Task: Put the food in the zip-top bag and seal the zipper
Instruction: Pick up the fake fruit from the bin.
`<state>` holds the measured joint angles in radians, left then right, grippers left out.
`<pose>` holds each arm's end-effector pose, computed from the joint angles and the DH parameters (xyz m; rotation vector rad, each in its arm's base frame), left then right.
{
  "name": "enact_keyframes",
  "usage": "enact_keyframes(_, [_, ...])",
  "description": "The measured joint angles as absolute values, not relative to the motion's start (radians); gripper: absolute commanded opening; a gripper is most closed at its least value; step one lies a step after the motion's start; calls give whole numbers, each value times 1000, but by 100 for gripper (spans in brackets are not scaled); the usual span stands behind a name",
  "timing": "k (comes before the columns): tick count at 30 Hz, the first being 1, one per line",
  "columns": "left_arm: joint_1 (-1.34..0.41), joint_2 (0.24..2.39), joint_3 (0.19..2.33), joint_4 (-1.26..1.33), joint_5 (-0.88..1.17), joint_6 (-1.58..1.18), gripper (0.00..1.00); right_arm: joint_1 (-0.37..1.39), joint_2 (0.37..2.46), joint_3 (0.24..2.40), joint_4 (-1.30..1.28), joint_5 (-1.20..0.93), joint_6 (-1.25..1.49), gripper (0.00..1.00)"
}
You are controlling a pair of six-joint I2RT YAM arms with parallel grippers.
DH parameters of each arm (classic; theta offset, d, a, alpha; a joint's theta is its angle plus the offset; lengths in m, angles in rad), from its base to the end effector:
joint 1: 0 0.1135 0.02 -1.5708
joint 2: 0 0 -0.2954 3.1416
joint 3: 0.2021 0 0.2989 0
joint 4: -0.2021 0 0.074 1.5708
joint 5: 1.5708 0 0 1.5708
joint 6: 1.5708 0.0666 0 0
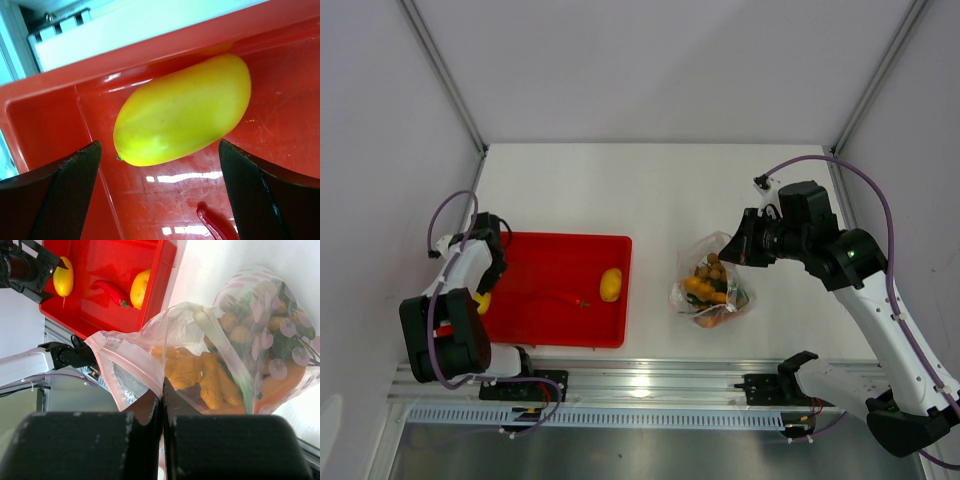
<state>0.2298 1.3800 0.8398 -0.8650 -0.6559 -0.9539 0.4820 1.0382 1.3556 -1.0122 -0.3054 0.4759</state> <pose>0.2506 0.1003 0.1793 -1.5440 2.1624 0.7670 0.1990 0.1267 0.4283 -0.1777 2.3653 0.8338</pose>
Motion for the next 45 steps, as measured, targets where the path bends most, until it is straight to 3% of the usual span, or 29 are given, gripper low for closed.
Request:
enact_keyframes(17, [232,1533,826,-705,-706,-801,99,474,1038,1356,-1013,-305,469,0])
enact_keyframes(20, [232,1528,819,-675,-705,-785,95,467,1037,1356,-1013,-305,466,0])
enact_keyframes(25, [232,1522,807,-657,-698,-779,70,458,1031,1356,-1015,-305,465,0])
enact_keyframes(26, [232,1520,806,-657,-699,-780,55,458,1031,1356,-1015,-305,465,0])
enact_keyframes(28, [232,1513,804,-666,-694,-791,50,456,1031,1356,-1015,-305,465,0])
enact_keyframes(31, [232,1499,800,-684,-683,-804,33,455,1030,1356,-1015,-305,465,0])
enact_keyframes(34, [232,1475,797,-699,-658,-812,2,454,1030,1356,-1015,-305,465,0])
enact_keyframes(45, [192,1219,799,-764,-572,-846,1,454,1030,1356,-1014,-305,466,0])
